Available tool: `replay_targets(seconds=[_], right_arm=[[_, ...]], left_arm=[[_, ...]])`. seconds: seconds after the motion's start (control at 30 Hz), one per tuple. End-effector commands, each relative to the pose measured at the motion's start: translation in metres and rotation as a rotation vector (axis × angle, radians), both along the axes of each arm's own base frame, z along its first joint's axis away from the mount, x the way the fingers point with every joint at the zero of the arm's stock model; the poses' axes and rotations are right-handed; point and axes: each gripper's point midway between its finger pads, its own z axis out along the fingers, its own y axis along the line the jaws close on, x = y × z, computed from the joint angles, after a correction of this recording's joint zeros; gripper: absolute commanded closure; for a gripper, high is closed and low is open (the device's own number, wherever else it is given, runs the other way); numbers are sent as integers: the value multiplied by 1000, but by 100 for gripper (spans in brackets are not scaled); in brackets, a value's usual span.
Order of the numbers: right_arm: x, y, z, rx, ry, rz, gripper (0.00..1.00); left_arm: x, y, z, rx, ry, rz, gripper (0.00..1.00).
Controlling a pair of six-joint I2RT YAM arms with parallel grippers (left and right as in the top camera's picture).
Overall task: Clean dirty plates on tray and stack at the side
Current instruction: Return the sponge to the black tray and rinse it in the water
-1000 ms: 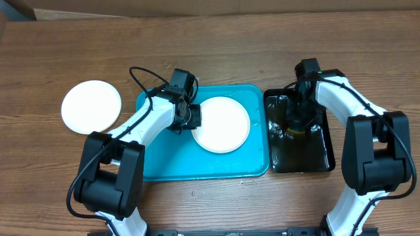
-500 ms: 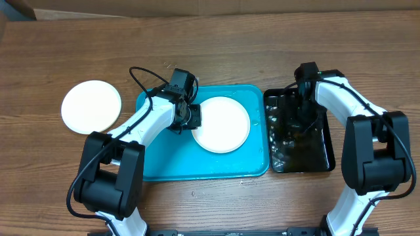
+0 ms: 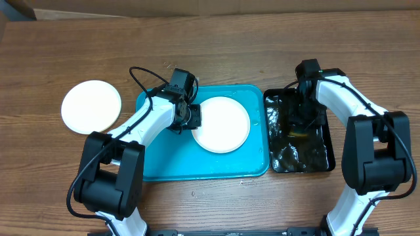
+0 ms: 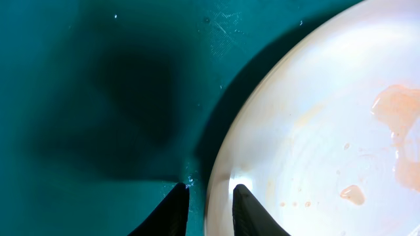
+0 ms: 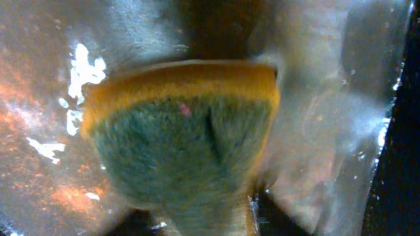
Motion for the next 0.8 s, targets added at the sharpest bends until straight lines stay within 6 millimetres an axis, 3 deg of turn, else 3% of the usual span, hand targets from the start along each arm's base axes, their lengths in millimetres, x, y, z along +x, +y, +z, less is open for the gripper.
replay_targets(seconds=[0.0, 0.03, 0.1, 0.17, 0.3, 0.37, 0.4, 0.43, 0.47, 0.5, 0.53, 0.57, 0.6, 0.77], right_arm=[[9, -1, 7, 0, -31, -9, 96], [9, -1, 7, 1, -31, -9, 93], [11, -1, 7, 2, -39, -8, 37], [18, -2, 7, 3, -65, -11, 24], [46, -2, 8, 6, -179, -13, 23], [50, -1, 9, 11, -198, -14, 32], [51, -1, 9, 11, -199, -14, 56], [50, -1, 9, 11, -196, -14, 88], [49, -1, 8, 11, -193, -14, 96], [49, -1, 8, 11, -191, -13, 96], [49, -1, 8, 11, -192, -13, 87], [50, -1, 9, 11, -195, -13, 62], [50, -1, 10, 11, -196, -12, 51], [59, -1, 32, 18, -199, -19, 40]], left_arm=[[4, -1, -1, -7, 1, 0, 75], [4, -1, -1, -7, 1, 0, 74], [4, -1, -1, -7, 1, 0, 72], [4, -1, -1, -7, 1, 0, 71], [4, -1, -1, -7, 1, 0, 70], [4, -1, -1, -7, 2, 0, 71], [4, -1, -1, -7, 2, 0, 70], [4, -1, -1, -6, 2, 0, 70], [4, -1, -1, -6, 2, 0, 71], [4, -1, -1, -7, 2, 0, 70], [4, -1, -1, -7, 1, 0, 70], [4, -1, -1, -7, 1, 0, 70], [4, -1, -1, -6, 1, 0, 70], [4, -1, -1, -6, 2, 0, 68]])
